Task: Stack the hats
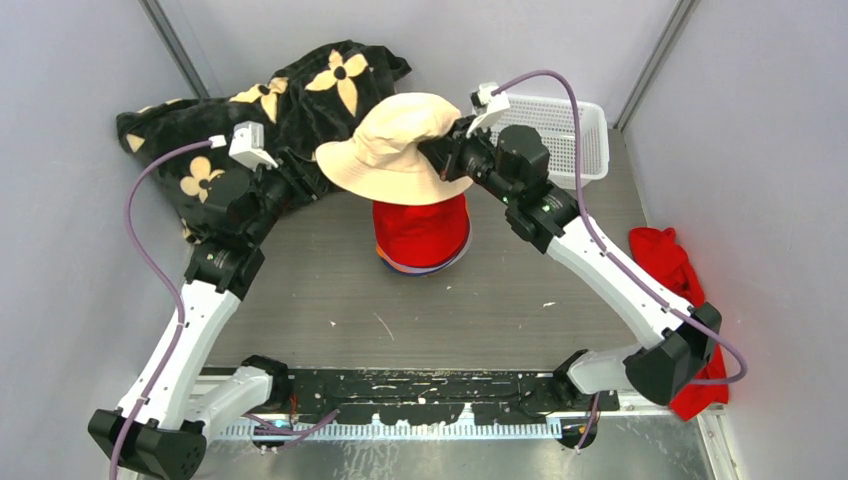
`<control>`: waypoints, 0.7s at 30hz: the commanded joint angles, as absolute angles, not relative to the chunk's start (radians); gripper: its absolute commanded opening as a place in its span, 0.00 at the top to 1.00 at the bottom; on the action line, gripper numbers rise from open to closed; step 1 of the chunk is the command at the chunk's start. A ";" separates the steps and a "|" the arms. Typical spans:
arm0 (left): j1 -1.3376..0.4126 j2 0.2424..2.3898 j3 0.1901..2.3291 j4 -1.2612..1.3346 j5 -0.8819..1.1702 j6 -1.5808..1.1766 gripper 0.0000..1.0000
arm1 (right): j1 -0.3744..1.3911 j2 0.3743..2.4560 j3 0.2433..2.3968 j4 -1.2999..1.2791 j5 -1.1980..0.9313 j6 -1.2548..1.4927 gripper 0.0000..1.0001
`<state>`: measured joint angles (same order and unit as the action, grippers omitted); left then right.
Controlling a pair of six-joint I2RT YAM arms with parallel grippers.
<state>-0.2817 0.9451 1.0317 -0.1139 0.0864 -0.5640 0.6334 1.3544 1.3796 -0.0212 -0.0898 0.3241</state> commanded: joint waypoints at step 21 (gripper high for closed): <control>-0.287 0.870 1.056 -0.267 -0.086 -0.512 0.49 | 0.691 1.129 1.179 -0.082 -0.075 0.350 0.99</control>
<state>-0.2821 0.8768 1.0313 -0.2718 -0.0700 -0.5182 0.6838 1.1469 1.1873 -0.1101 -0.0727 0.3439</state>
